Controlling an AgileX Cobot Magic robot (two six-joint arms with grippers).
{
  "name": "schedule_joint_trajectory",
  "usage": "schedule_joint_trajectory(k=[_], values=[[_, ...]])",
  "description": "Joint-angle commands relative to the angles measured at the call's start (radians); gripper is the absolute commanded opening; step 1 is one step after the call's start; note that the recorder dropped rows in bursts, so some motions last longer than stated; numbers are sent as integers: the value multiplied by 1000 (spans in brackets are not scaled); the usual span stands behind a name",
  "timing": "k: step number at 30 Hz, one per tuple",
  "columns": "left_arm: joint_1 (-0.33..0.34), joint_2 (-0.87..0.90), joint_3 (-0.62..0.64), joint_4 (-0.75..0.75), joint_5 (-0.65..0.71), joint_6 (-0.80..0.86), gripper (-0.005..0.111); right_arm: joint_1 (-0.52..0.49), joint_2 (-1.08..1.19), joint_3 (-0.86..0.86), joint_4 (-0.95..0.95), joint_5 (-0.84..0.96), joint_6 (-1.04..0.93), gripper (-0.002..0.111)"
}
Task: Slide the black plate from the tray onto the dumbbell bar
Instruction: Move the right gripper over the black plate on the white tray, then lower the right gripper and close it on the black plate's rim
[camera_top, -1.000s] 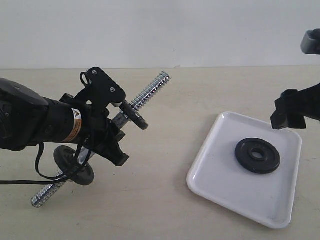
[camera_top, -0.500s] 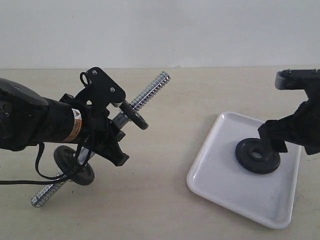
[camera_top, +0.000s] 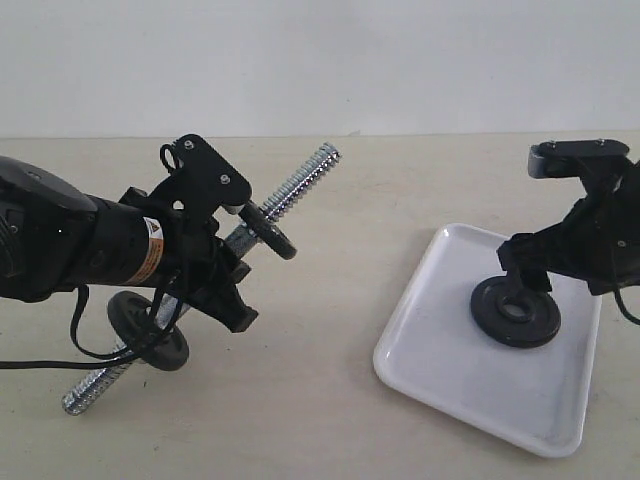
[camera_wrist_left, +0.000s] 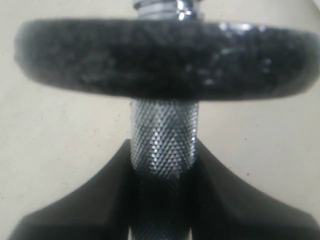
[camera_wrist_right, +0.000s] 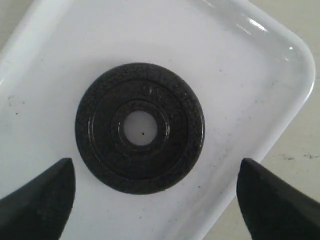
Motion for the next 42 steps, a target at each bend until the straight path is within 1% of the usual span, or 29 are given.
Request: schedule_joint_trajectory(k=[1, 5, 8, 10, 13, 15, 18, 19, 21, 42], values=[[-1, -63, -45, 14, 41, 2, 4, 1, 46, -58, 5, 67, -32, 78], [-1, -63, -45, 14, 41, 2, 4, 1, 110, -105, 39, 130, -43, 78], [-1, -63, -45, 14, 41, 2, 4, 3, 125, -105, 86, 100, -67, 78], [-1, -63, -45, 14, 41, 2, 4, 27, 125, -105, 82, 79, -67, 78], [-1, -63, -45, 14, 38, 2, 4, 94, 136, -117, 73, 42, -55, 78], [-1, -63, -45, 14, 38, 2, 4, 117, 153, -134, 30, 49, -16, 78], [-1, -63, -45, 12, 38, 2, 4, 145, 197, -187, -177, 157, 142, 78], [-1, -63, -45, 12, 38, 2, 4, 145, 203, -198, -235, 191, 168, 78], [-1, -63, -45, 12, 38, 2, 4, 145, 204, -201, -273, 212, 198, 78], [-1, -63, -45, 13, 38, 2, 4, 146, 204, -201, -265, 165, 205, 78]])
